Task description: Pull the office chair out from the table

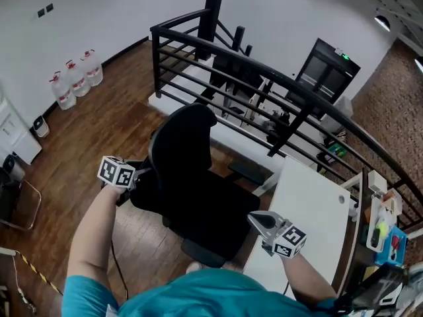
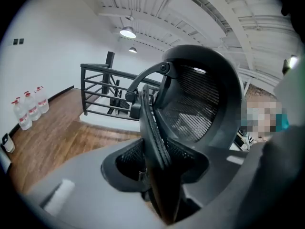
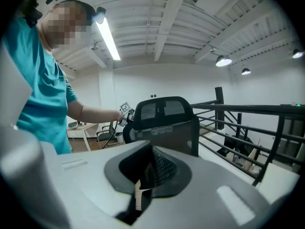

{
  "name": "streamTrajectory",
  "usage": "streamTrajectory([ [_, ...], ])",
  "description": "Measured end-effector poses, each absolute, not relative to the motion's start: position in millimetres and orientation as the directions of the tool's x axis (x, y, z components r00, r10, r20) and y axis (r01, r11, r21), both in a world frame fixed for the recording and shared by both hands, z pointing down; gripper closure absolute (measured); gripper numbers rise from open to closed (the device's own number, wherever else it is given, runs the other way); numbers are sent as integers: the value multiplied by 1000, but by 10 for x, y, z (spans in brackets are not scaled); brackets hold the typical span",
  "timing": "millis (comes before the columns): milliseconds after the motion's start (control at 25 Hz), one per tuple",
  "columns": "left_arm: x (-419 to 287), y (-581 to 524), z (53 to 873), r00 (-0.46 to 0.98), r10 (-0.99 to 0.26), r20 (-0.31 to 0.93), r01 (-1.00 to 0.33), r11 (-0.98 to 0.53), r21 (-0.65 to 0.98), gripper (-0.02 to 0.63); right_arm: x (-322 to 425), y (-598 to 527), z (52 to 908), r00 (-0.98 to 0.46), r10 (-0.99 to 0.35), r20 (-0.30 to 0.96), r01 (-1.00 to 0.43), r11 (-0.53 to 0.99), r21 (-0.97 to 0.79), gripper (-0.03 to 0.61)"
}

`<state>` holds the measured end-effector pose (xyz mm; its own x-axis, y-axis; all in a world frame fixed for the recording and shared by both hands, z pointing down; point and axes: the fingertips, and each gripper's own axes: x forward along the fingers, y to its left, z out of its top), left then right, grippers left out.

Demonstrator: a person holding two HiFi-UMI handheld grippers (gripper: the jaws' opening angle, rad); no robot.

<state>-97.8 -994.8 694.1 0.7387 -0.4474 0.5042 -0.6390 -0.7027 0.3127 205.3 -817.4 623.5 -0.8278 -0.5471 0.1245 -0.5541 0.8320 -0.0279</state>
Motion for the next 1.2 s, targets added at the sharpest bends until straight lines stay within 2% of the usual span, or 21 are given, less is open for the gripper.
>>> streamTrajectory([
  [400,-2003,-10306,6780,685,-489,540,-688,-677,260,460,1367,-8421,6071,-889,-444,111,-451,891,-47,580],
  [560,-2440,-10434,6714,630,-531,567,-743,-624,242,476,1106,-8449,6019,-907,-405,114,-413,909,-52,580],
  [760,-2905,-10530,6588,568,-621,539,-805,-554,210,486,795,-8498,5893,-925,-363,111,-369,928,-48,580],
  [1000,-3452,-10450,6459,467,-782,413,-884,-404,236,515,461,-8399,5819,-941,-320,112,-326,945,-34,580],
  [1200,-3698,-10404,6779,389,-810,438,-921,-355,161,517,331,-8182,6183,-944,-312,108,-317,948,-31,580],
])
